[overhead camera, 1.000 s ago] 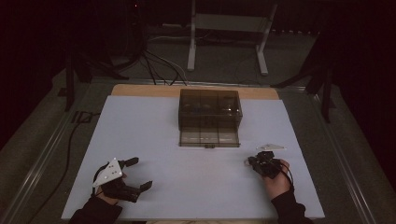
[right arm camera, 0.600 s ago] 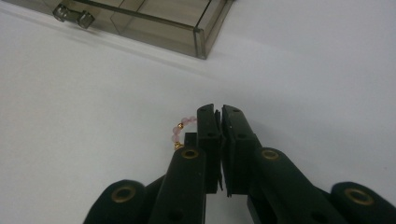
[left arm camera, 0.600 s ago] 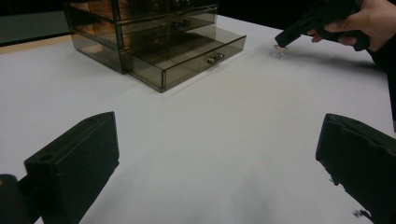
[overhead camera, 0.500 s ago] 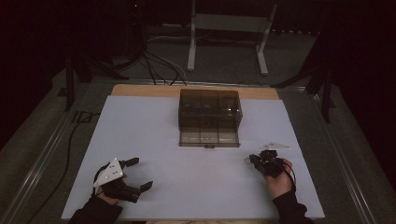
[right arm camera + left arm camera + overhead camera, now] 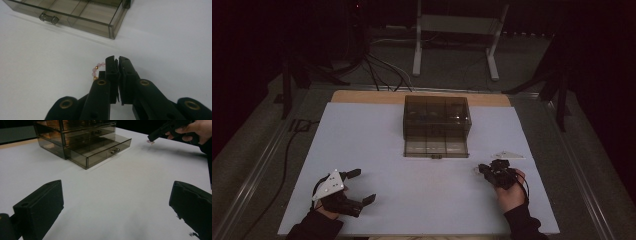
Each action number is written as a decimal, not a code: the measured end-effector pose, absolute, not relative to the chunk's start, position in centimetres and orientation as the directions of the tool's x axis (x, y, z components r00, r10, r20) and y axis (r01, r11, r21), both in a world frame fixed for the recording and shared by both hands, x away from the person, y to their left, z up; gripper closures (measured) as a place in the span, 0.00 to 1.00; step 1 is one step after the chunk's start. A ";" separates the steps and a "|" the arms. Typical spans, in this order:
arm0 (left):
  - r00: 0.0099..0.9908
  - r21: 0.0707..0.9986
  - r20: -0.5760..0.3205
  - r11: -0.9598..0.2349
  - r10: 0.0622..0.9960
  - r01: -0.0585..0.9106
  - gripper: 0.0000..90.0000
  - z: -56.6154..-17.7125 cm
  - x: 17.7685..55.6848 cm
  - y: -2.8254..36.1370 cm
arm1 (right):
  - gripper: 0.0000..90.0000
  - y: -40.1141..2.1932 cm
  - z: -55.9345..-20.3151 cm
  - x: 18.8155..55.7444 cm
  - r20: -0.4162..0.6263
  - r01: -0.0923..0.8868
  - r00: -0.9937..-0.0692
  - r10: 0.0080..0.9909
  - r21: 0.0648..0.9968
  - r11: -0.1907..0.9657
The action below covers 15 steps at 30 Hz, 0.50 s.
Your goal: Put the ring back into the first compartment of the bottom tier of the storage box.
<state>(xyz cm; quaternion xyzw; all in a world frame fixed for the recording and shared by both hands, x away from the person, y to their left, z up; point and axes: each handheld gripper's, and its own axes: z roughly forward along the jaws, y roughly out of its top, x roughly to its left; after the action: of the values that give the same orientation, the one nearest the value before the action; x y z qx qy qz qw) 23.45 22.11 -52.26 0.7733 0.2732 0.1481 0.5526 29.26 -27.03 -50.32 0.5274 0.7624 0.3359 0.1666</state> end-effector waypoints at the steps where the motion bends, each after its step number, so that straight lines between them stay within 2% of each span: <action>1: 0.806 0.934 -0.071 -0.244 0.588 0.261 0.01 -52.3 23.5 22.1 | 0.97 -27.1 -50.3 29.3 0.103 0.692 -0.388 0.916 0.689 0.216; 15: 0.805 0.937 -0.072 -0.237 0.588 0.257 0.01 -52.2 23.4 22.1 | 0.97 -26.9 -49.6 29.5 0.109 0.677 -0.393 0.913 0.707 0.207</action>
<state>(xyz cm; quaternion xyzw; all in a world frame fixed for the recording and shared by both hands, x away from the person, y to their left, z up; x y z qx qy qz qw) 23.45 22.09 -52.19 0.7720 0.2736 0.1498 0.5537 29.46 -26.87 -49.57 0.5243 0.7581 0.3488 0.1695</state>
